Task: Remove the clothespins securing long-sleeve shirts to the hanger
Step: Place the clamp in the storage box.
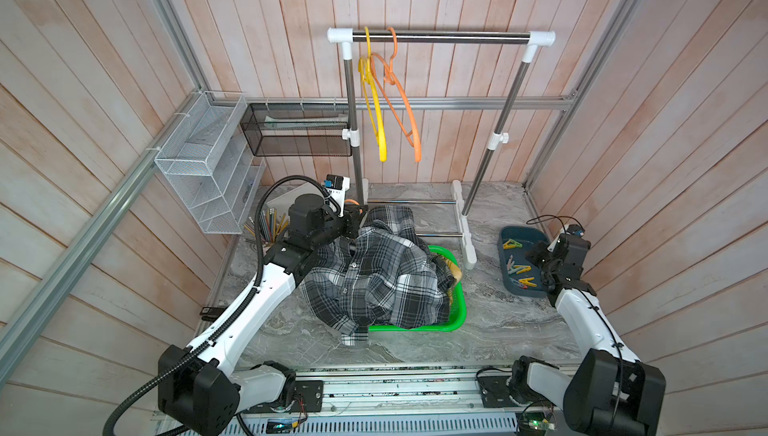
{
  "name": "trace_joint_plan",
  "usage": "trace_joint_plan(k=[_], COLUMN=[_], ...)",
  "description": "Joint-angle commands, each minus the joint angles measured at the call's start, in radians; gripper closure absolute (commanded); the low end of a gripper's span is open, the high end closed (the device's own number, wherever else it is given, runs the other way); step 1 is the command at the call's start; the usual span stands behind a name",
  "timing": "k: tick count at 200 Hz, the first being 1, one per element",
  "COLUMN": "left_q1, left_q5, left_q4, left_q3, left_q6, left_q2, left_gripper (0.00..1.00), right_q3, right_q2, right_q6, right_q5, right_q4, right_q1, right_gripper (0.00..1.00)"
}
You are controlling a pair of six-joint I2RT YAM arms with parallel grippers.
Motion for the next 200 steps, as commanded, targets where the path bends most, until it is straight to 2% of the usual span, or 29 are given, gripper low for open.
trace_joint_plan(k=[1, 22, 41, 73, 87, 111, 126, 158, 200], left_q1=[0.004, 0.006, 0.005, 0.005, 0.005, 0.005, 0.005, 0.006, 0.005], left_q5=[0.025, 0.025, 0.028, 0.025, 0.026, 0.029, 0.030, 0.031, 0.028], left_q4=[0.028, 0.023, 0.020, 0.030, 0.035, 0.038, 0.035, 0.029, 0.023], left_q3=[-0.012, -0.015, -0.013, -0.013, -0.015, -0.016, -0.018, -0.025, -0.023], left_q6=[-0.009, -0.008, -0.009, -0.012, -0.016, -0.018, -0.016, -0.018, -0.014], left_q2=[-0.025, -0.027, -0.027, -0.026, -0.025, -0.021, -0.019, -0.023, -0.027], left_gripper=[1.00, 1.00, 1.00, 1.00, 1.00, 1.00, 1.00, 1.00, 1.00], right_q3=[-0.016, 0.003, 0.037, 0.089, 0.099, 0.141, 0.176, 0.343, 0.474], right_q2=[0.061, 0.102, 0.094, -0.020, -0.088, -0.151, -0.159, -0.055, 0.058], right_q6=[0.046, 0.046, 0.031, 0.014, 0.001, -0.030, -0.076, -0.263, -0.384], right_q5=[0.043, 0.063, 0.031, -0.142, -0.290, -0.577, -0.727, -0.763, -0.762], right_q4=[0.128, 0.136, 0.132, 0.110, 0.123, 0.129, 0.123, -0.114, -0.258], right_q1=[-0.011, -0.012, -0.012, 0.006, 0.033, 0.147, 0.278, 0.556, 0.727], right_gripper=[0.97, 0.65, 0.55, 0.53, 0.53, 0.53, 0.53, 0.52, 0.53])
